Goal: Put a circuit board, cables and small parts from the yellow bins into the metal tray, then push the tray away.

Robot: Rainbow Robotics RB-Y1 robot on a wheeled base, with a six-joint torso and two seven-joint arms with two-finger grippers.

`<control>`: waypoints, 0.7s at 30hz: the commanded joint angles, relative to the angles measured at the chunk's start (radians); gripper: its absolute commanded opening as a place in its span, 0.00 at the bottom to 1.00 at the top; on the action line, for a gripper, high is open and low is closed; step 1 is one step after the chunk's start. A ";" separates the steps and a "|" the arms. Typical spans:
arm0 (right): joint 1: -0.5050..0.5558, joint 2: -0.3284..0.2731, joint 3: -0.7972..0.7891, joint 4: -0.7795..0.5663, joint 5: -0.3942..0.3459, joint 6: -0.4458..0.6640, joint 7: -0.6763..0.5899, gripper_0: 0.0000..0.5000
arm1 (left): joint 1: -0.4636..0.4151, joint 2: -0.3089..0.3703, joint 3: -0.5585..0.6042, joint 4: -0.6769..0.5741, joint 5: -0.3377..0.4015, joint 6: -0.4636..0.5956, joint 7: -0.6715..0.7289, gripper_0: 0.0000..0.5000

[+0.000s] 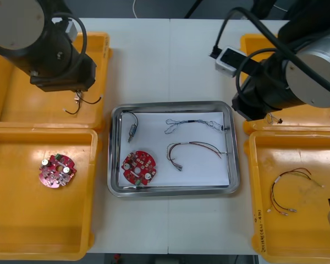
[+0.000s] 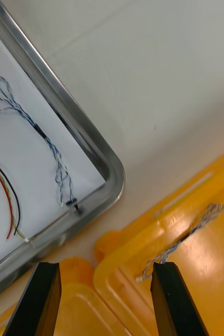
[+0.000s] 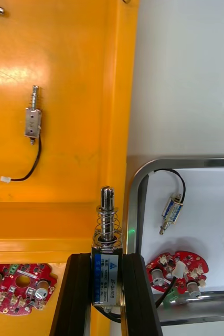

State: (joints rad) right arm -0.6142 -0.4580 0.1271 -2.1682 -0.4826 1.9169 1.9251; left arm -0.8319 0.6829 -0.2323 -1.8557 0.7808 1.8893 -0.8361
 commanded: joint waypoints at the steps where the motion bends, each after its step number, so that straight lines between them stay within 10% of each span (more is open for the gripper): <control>1: 0.099 -0.074 -0.086 -0.084 -0.010 0.003 -0.094 1.00 | -0.007 -0.055 -0.068 -0.034 -0.051 -0.041 0.028 0.00; 21: 0.286 -0.088 -0.438 -0.093 -0.047 0.003 -0.271 1.00 | -0.053 -0.203 -0.280 0.089 -0.130 -0.179 0.055 0.00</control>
State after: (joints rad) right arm -0.3754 -0.5201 -0.2361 -2.2239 -0.5159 1.9170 1.6898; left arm -0.8347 0.5143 -0.4714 -1.7821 0.6726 1.7454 -0.8349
